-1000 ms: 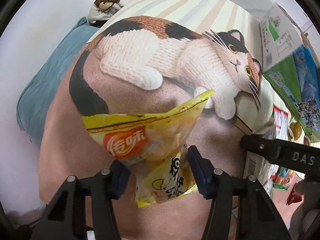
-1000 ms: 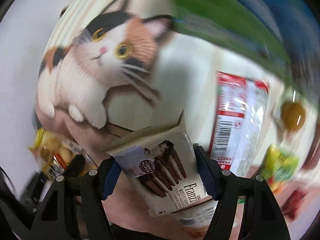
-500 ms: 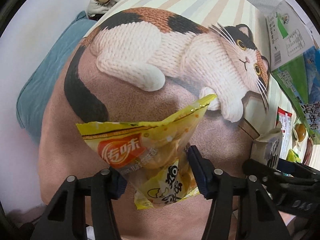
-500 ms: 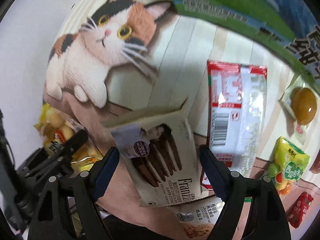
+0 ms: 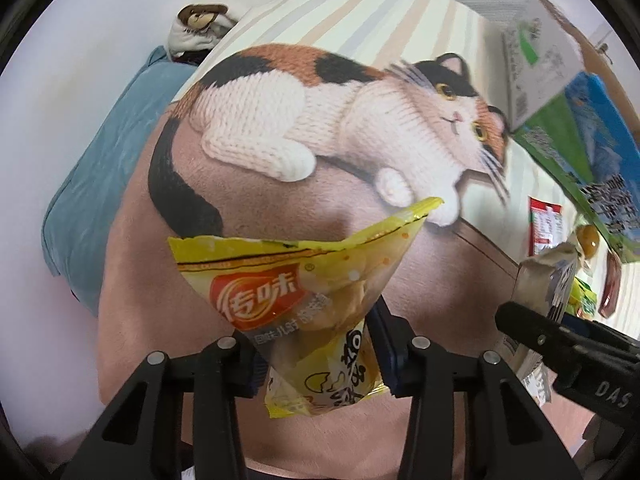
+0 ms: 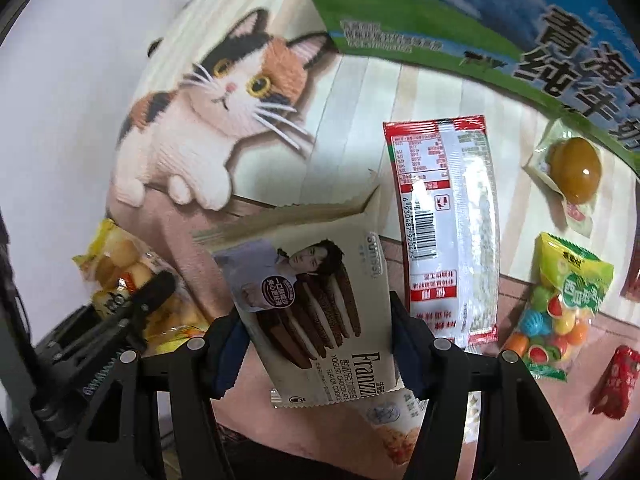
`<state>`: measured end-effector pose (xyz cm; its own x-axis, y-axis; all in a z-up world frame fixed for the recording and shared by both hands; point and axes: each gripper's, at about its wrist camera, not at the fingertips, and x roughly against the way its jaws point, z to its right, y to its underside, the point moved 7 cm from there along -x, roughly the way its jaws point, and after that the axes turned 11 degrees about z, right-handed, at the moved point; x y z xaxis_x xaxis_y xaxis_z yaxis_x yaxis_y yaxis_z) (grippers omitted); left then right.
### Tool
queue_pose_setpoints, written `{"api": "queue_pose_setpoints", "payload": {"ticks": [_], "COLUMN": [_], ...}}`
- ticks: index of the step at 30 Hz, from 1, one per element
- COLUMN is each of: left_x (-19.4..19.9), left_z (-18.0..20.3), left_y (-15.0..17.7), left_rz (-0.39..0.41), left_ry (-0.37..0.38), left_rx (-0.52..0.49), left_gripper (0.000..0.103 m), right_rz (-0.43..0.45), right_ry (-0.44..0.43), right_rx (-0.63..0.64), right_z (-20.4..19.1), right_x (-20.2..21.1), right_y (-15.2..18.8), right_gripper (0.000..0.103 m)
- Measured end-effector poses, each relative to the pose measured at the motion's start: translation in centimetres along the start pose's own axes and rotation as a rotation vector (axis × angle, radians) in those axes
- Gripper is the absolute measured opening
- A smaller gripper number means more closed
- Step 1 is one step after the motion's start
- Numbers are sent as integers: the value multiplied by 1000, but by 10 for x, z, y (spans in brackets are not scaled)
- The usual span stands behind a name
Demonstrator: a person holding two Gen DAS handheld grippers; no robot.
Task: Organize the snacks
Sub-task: 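Lift the yellow bag and Frauzzi wafer pack and carry both over the box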
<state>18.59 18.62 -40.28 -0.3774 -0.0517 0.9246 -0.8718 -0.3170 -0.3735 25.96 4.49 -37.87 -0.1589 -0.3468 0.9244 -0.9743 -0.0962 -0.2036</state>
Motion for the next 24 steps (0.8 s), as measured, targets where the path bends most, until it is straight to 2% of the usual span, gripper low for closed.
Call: {"api": "queue_pose_setpoints", "payload": {"ticks": [2, 7, 10, 13, 17, 20, 24], "left_x": [10, 57, 97, 128, 166, 175, 164], "left_z": [8, 34, 63, 89, 141, 175, 211], "left_y": [0, -17, -43, -70, -115, -145, -187], "left_rz": [10, 71, 135, 174, 223, 234, 228], "left_ry": [15, 105, 190, 272, 373, 399, 369], "left_rx": [-14, -46, -75, -107, -195, -261, -349], "left_gripper": [40, 39, 39, 39, 40, 40, 40], "right_rz": [19, 74, 123, 208, 324, 394, 455], "right_ry": [-20, -87, -127, -167, -196, -185, -96], "right_rx": [-13, -63, -97, -148, -202, -236, -272], "right_z": [4, 17, 32, 49, 73, 89, 125], "right_x": [14, 78, 114, 167, 239, 276, 303], "right_y": [0, -14, -18, -28, -51, -75, -117], "right_gripper": [65, 65, 65, 65, 65, 65, 65]}}
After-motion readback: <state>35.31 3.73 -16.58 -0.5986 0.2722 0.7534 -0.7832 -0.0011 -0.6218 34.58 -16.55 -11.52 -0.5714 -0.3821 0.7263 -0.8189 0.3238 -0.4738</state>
